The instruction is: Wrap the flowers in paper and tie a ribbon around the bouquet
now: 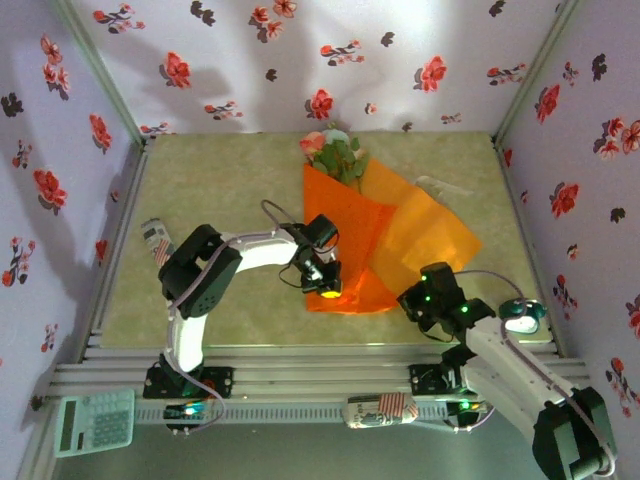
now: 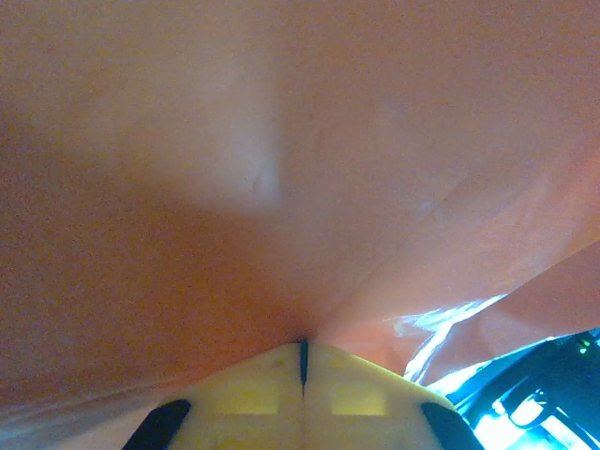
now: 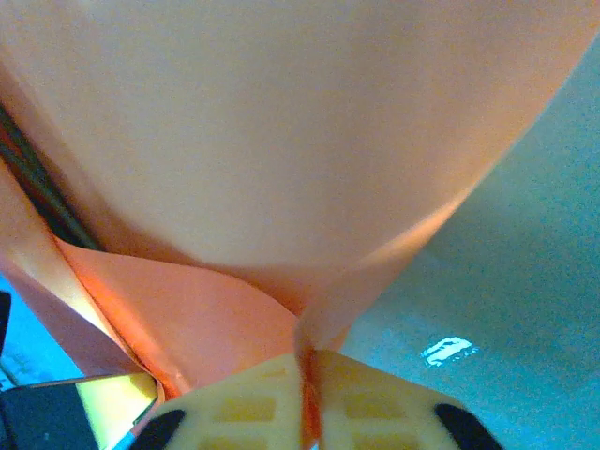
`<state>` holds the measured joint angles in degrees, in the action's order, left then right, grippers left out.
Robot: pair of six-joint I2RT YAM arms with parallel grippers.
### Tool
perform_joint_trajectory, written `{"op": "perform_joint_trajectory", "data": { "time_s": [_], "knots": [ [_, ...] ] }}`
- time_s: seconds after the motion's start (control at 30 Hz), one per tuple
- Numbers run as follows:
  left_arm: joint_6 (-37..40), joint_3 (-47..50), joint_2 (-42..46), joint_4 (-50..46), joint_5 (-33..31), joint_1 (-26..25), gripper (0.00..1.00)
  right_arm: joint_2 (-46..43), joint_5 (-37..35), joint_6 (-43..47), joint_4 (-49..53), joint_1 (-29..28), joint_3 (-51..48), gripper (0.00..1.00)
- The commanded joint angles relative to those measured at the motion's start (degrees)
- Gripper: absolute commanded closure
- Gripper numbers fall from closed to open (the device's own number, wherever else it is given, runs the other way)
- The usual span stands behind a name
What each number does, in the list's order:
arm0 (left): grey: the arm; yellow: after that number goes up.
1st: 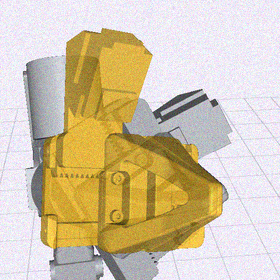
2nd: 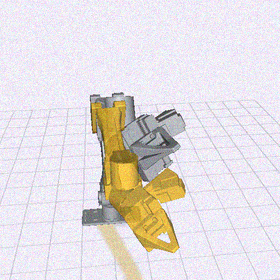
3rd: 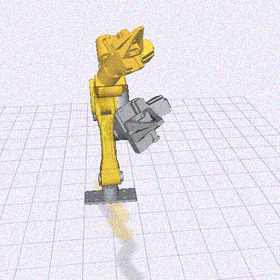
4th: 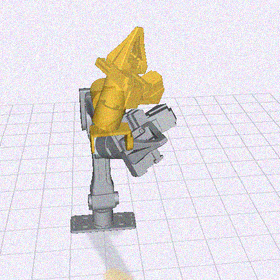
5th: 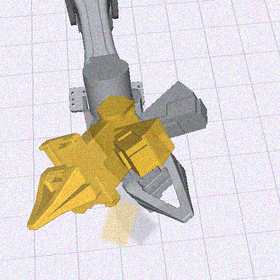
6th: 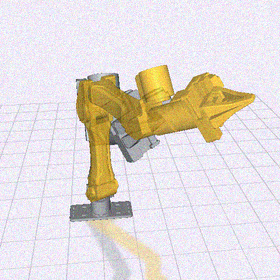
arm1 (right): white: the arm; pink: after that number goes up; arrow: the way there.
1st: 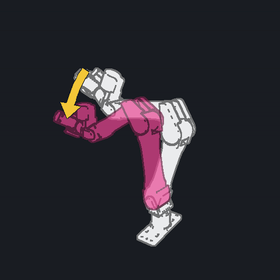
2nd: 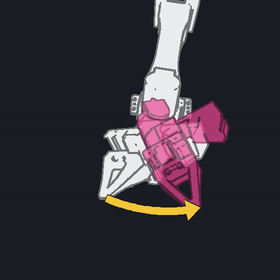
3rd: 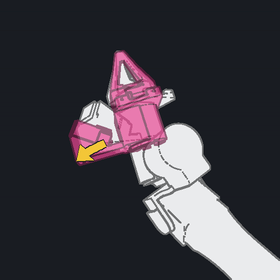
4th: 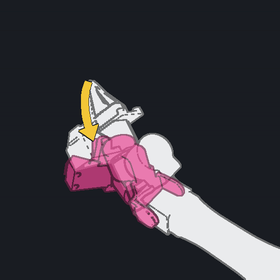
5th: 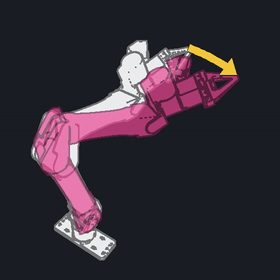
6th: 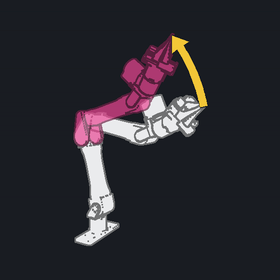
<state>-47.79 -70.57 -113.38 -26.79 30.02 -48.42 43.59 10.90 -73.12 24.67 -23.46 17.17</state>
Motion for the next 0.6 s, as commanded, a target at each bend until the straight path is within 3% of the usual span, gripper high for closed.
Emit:
{"op": "perform_joint_trajectory", "data": {
  "time_s": [0.0, 0.3, 0.57],
  "knots": [
    [1.91, -0.71, -2.17, -2.83, -1.85, -0.36, 1.0, -0.58, -2.34, 2.52, 5.38, -0.26, 2.8, 0.96],
    [2.2, -1.24, -2.81, -3.09, -2.77, -0.44, 1.0, 2.78, -8.52, 3.78, 14.83, -9.62, 12.47, 1.0],
    [1.4, -0.45, -0.94, -0.71, -3.2, -0.62, 1.0, 11.75, -13.85, 8.63, 17.79, -17.12, 23.94, 1.0]
  ]
}}
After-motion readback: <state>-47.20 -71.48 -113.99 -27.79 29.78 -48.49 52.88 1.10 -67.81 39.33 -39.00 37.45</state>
